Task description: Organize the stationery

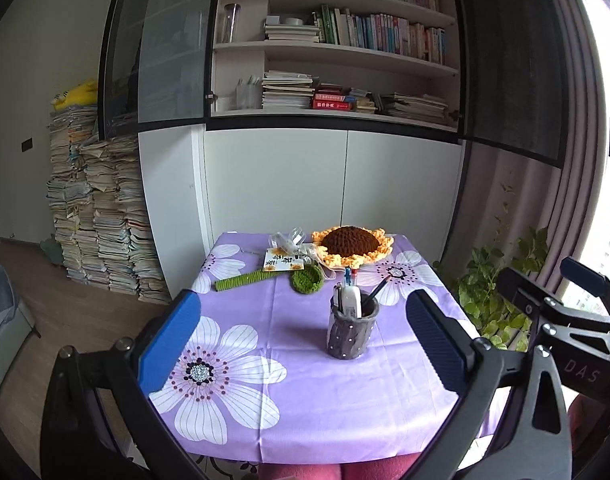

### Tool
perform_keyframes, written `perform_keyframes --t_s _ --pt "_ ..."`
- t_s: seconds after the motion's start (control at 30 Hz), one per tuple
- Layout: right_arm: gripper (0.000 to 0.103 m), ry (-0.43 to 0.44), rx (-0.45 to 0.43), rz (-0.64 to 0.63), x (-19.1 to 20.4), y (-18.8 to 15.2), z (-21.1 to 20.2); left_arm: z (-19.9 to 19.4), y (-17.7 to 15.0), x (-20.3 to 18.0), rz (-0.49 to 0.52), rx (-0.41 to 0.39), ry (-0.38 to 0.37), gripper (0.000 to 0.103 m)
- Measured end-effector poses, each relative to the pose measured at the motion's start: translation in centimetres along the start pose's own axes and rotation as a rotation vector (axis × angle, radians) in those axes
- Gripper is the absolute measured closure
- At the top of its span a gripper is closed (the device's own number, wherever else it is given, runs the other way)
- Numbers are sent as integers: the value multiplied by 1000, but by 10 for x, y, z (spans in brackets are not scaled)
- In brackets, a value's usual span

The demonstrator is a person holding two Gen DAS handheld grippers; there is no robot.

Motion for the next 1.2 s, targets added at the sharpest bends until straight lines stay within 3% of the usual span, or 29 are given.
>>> perform_keyframes --t_s 0.3,1.2 --pt "3 -7 -9 -1 -1 0 -7 5 -6 6 -17 44 4 1" --pt "3 4 0 -8 1 -5 -5 7 -6 8 0 33 8 1"
Point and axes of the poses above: each gripper's, at about its wrist camera, not at the fingertips, and z roughly the way its jaws point, x to its left, y to its top, the point moved 8 cm from there along z, roughly the way its jaws point, and after that the axes turned 9 degrees about -y, right-handed, at the moved point
